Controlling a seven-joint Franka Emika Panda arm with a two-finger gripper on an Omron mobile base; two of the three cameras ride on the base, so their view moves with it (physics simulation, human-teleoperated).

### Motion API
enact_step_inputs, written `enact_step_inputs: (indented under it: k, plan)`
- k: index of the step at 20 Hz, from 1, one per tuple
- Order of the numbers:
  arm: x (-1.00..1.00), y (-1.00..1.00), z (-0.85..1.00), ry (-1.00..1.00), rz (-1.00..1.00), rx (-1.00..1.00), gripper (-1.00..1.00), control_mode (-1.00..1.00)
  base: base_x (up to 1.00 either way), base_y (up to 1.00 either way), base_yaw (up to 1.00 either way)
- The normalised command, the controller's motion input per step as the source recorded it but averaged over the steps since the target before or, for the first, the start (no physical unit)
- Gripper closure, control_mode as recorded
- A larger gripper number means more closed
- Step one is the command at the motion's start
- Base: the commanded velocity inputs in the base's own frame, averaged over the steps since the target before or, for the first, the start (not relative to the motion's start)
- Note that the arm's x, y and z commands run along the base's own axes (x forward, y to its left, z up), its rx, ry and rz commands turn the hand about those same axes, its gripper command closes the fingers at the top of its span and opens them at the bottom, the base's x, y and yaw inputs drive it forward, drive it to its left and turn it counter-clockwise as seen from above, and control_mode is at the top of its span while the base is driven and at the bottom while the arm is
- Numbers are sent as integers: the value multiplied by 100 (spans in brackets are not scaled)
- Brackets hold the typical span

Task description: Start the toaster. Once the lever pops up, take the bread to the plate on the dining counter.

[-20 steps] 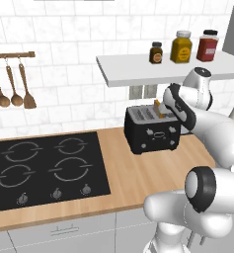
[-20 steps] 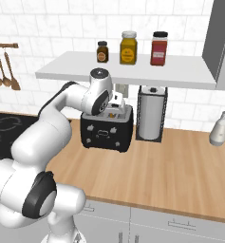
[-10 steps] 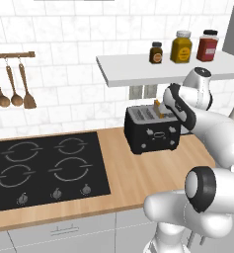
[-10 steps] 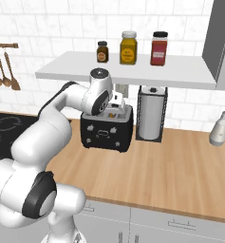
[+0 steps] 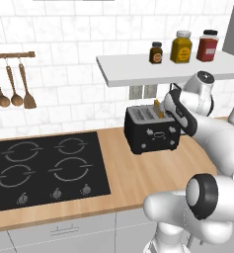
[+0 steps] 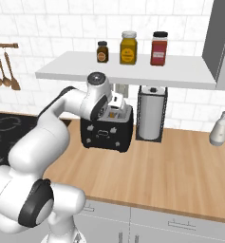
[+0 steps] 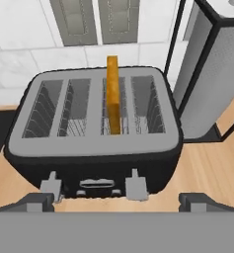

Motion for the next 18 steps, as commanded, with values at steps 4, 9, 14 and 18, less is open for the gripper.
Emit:
enact_step_inputs:
  k: [4,9,14,18]
  plan:
    - [8,5,0,-3,-3,0,-100,-100,0,0,0]
    - [27,4,-5,-4,0,0,-100,-100,0,0,0]
    - [32,0,-18,-9,0,0,-100,-100,0,0,0]
    - [31,0,-20,-8,0,0,-100,-100,0,0,0]
